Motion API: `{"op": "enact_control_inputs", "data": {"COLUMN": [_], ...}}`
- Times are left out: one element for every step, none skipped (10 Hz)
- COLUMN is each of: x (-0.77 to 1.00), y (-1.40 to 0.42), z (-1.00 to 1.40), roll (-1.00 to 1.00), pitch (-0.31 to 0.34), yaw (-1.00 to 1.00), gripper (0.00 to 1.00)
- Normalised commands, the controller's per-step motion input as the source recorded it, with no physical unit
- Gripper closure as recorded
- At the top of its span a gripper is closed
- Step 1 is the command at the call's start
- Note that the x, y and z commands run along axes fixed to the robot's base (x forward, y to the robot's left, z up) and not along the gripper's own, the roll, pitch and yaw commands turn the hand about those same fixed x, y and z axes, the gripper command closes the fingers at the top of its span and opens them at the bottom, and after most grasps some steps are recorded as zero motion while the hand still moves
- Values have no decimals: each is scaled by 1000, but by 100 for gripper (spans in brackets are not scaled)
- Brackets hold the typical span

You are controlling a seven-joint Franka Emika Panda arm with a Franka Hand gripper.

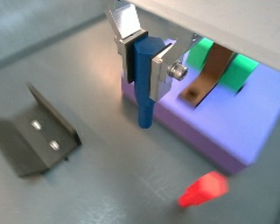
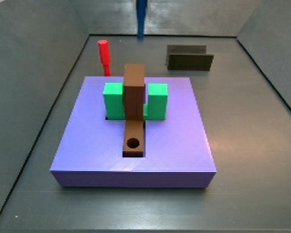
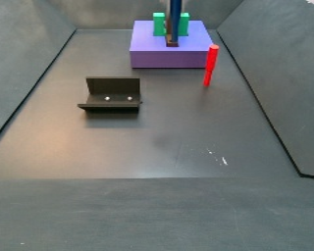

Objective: Pick up the blue object. Move up. Move to above the board. Insert the blue object.
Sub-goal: Move to above the board.

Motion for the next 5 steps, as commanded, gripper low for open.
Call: {"op": "enact_control_inputs", "data": {"x": [-1, 50, 32, 25, 19], "y": [8, 8, 8, 3, -1400], "z": [1400, 1400, 898, 343, 350], "roll": [-8, -11, -12, -10, 197], "pitch": [27, 81, 94, 67, 89], "yaw": [5, 2, 4, 3, -25], "gripper": [100, 100, 100, 100, 100]}}
